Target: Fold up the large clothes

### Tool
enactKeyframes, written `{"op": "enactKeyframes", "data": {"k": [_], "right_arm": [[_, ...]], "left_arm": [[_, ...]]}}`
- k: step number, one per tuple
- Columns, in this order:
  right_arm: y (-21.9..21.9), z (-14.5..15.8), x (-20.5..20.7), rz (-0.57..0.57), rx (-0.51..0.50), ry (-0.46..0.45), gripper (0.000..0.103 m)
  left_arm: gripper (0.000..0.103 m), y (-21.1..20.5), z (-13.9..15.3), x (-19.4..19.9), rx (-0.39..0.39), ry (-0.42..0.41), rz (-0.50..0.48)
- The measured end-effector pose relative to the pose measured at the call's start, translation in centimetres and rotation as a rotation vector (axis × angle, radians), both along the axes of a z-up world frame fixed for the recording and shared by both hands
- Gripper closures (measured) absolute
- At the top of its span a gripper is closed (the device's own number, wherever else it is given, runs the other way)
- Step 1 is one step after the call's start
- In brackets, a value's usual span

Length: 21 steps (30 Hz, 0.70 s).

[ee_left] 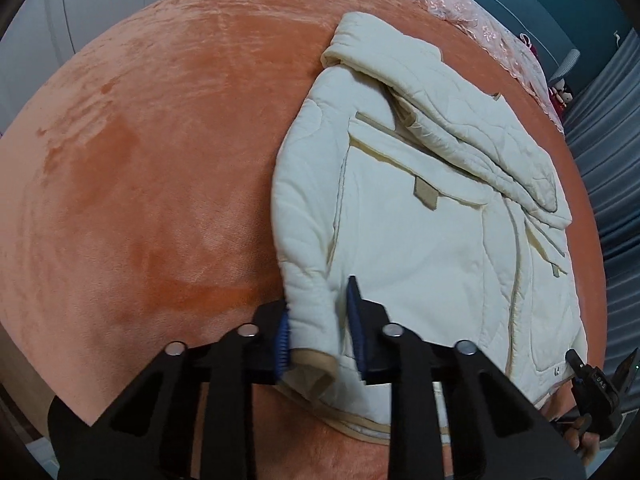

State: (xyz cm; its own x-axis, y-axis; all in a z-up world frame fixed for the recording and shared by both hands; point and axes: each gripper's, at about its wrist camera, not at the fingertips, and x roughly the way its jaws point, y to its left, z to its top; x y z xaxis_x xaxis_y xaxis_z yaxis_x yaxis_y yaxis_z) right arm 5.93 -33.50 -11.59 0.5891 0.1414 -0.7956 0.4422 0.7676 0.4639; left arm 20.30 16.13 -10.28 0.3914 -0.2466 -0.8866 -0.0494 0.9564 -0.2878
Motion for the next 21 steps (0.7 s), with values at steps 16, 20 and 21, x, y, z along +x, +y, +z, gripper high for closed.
{"op": "enactKeyframes", "data": {"k": [16, 20, 21], "right_arm": [[1.3, 5.4, -6.9, 0.216, -0.177, 0.040, 0.097], [2.8, 6.1, -10.1, 0.345, -0.252, 0.098, 0.097], [3.3, 6.0, -11.0, 0.378, -0.265, 0.120, 0.097]], "left_arm": [[0.096, 1.1, 5.1, -7.0, 0.073, -0.069, -0.143], [0.096, 1.7, 5.1, -11.5, 0.138, -0.038, -0.218], [0.096, 2.0, 5.0, -12.7, 0.149, -0.023, -0.229]]}}
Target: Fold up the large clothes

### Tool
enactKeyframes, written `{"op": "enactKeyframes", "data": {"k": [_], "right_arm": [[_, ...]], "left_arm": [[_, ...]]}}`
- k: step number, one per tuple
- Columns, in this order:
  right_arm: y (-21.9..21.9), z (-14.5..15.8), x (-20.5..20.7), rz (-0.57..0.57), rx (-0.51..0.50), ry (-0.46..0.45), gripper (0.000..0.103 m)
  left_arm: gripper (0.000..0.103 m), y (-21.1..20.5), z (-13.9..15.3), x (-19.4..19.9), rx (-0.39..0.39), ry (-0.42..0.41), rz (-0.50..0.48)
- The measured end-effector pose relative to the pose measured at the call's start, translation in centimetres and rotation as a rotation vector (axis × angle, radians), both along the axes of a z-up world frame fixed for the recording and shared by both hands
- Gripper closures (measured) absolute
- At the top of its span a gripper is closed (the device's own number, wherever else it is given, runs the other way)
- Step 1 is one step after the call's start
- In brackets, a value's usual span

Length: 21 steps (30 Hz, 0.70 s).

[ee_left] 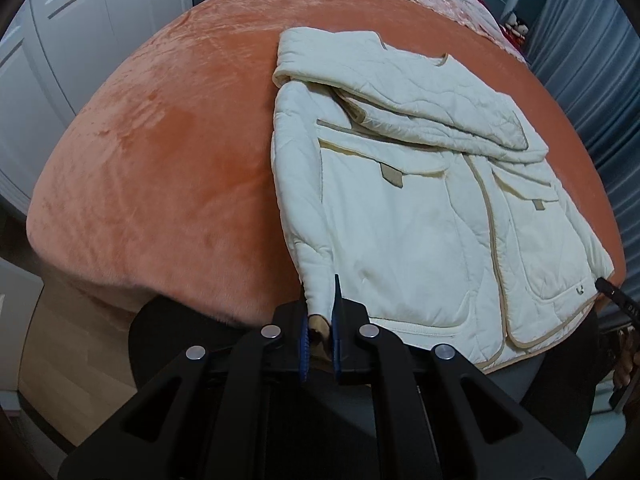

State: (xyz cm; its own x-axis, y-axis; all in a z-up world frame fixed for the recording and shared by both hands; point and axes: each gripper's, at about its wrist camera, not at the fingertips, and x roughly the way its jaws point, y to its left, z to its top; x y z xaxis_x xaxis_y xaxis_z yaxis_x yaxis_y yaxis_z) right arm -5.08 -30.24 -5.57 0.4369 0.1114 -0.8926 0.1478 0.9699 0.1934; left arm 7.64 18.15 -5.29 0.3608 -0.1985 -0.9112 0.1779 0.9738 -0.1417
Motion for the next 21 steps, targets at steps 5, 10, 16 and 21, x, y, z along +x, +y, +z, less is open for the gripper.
{"op": "enactKeyframes", "data": {"k": [5, 10, 16, 21], "right_arm": [[1.5, -0.3, -5.1, 0.100, -0.021, 0.104, 0.097], [2.3, 0.7, -9.2, 0.147, -0.007, 0.173, 0.097], [1.8, 2.2, -9.8, 0.120, 0.017, 0.164, 0.097], [2.4, 3.2, -8.6, 0.111, -0.001, 0.094, 0.097]], "left_arm": [[0.096, 2.1, -0.4, -5.4, 0.022, 0.075, -0.001], [0.096, 2.4, 0.7, -10.1, 0.061, 0.114, -0.053], [0.096, 2.7, 2.4, -11.8, 0.037, 0.106, -0.052], [0.096, 3.1, 3.5, -10.4, -0.014, 0.080, -0.011]]}}
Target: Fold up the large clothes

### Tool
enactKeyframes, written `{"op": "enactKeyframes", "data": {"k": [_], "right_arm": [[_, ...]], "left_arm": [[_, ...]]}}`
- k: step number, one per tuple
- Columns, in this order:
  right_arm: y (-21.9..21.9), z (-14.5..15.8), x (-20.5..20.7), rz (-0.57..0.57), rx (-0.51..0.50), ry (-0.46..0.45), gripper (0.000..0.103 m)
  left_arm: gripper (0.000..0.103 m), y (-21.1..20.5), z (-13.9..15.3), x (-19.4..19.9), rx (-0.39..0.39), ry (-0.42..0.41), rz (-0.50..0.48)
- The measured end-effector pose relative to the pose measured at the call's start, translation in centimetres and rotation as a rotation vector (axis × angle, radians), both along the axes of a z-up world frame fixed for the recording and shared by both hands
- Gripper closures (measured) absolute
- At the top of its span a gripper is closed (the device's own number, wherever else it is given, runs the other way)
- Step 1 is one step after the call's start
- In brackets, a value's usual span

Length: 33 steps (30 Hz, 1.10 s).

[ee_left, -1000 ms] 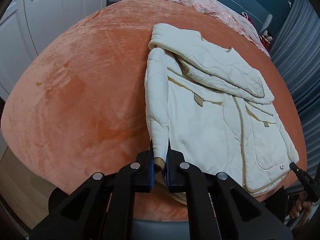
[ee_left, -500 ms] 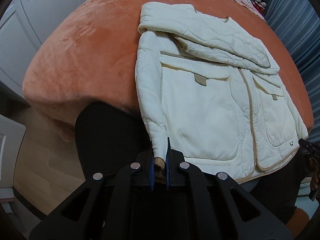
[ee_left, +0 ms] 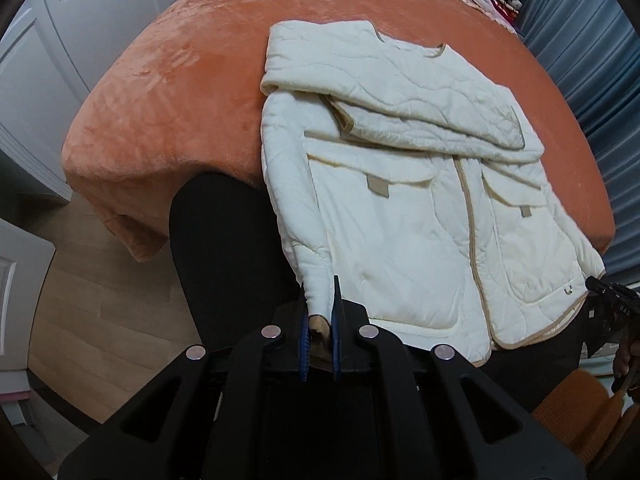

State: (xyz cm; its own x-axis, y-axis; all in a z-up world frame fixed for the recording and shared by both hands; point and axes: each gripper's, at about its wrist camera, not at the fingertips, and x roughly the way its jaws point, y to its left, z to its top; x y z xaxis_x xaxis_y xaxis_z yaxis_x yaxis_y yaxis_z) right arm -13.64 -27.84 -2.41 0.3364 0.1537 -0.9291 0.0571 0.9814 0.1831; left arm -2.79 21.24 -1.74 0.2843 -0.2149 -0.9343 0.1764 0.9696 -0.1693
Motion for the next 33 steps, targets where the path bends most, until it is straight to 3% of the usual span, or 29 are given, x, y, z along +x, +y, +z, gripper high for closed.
{"op": "enactKeyframes", "data": {"k": [8, 14, 18, 24, 33], "right_arm": [[-1.7, 7.1, 9.3, -0.077, -0.008, -0.327, 0.097], [-3.2, 8.7, 18.3, -0.167, 0.002, -0.470, 0.097], [-4.2, 6.9, 24.6, -0.244, 0.017, -0.472, 0.097], [-5.8, 2.0, 33.0, -0.342, 0.016, -0.417, 0.097], [-6.2, -5.4, 39.8, -0.390, -0.030, -0.305, 0.097]], "left_arm": [[0.097, -1.5, 6.2, 7.4, -0.037, -0.277, 0.039], [0.097, -3.7, 6.6, 16.4, -0.037, -0.370, 0.091], [0.097, -5.8, 5.2, 22.6, -0.018, -0.377, 0.123], [0.096, -9.3, 0.6, 30.8, 0.072, -0.346, 0.150], [0.095, -11.2, -6.7, 37.1, 0.137, -0.271, 0.188]]}}
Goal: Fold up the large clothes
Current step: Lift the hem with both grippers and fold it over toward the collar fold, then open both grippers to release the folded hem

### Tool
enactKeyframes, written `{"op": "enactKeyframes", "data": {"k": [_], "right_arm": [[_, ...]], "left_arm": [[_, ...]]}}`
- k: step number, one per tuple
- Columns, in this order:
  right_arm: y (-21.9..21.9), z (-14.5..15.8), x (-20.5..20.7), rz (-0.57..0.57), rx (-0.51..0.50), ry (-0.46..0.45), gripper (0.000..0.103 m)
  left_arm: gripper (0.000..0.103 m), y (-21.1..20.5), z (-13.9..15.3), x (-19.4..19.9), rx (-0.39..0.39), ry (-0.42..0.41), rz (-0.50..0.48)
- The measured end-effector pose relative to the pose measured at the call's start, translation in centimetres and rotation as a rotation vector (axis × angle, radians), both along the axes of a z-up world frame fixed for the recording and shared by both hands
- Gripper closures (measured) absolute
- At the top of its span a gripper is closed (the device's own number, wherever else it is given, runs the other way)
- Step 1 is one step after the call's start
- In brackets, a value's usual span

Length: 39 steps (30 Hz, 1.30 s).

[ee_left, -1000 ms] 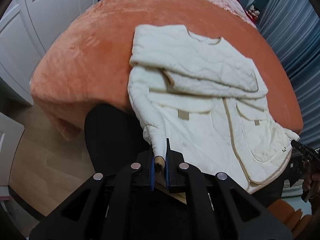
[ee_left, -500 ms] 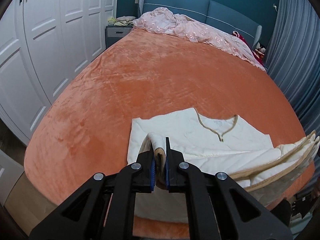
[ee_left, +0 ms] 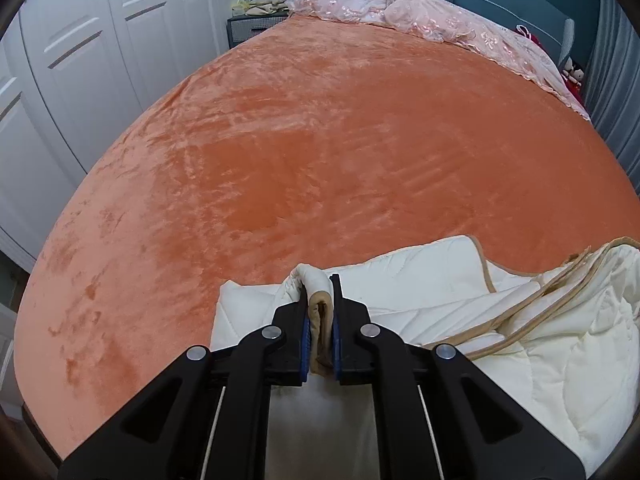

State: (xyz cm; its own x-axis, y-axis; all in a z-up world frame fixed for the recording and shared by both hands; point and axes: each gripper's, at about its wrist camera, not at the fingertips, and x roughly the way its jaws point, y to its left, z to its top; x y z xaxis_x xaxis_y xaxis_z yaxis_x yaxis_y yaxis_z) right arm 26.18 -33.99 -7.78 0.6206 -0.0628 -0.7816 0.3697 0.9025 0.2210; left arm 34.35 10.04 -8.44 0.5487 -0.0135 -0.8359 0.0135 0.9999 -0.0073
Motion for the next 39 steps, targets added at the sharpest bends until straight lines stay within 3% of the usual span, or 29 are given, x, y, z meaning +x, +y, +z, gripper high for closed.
{"op": "enactKeyframes", "data": {"k": [6, 12, 26, 34, 36, 37, 39], "right_arm": [[-0.7, -4.2, 1.5, -0.025, 0.030, 0.051, 0.097], [-0.2, -6.3, 1.8, -0.024, 0.020, 0.043, 0.097], [0.2, -7.3, 1.4, -0.040, -0.002, -0.017, 0.096], [-0.4, -6.5, 1.6, -0.030, 0.034, 0.011, 0.096], [-1.2, -4.9, 1.4, -0.021, 0.053, 0.024, 0.091], [-1.5, -3.7, 0.7, -0.033, 0.050, 0.003, 0.083], [-2.5, -0.7, -1.6, -0.069, 0.033, -0.083, 0.070]], "left_arm": [[0.093, -0.4, -3.1, 1.3, 0.002, 0.009, 0.005], [0.093, -0.7, -4.7, 0.8, 0.004, -0.055, 0.007], [0.093, -0.5, -5.6, 0.5, -0.022, -0.119, 0.024], [0.092, -0.5, -5.1, 0.7, -0.017, -0.087, 0.013], [0.088, 0.1, -3.7, 0.4, -0.017, -0.061, 0.003], [0.083, 0.7, -2.6, -0.1, -0.022, -0.064, 0.001], [0.049, 2.2, -0.3, -1.6, -0.028, -0.099, 0.011]]}}
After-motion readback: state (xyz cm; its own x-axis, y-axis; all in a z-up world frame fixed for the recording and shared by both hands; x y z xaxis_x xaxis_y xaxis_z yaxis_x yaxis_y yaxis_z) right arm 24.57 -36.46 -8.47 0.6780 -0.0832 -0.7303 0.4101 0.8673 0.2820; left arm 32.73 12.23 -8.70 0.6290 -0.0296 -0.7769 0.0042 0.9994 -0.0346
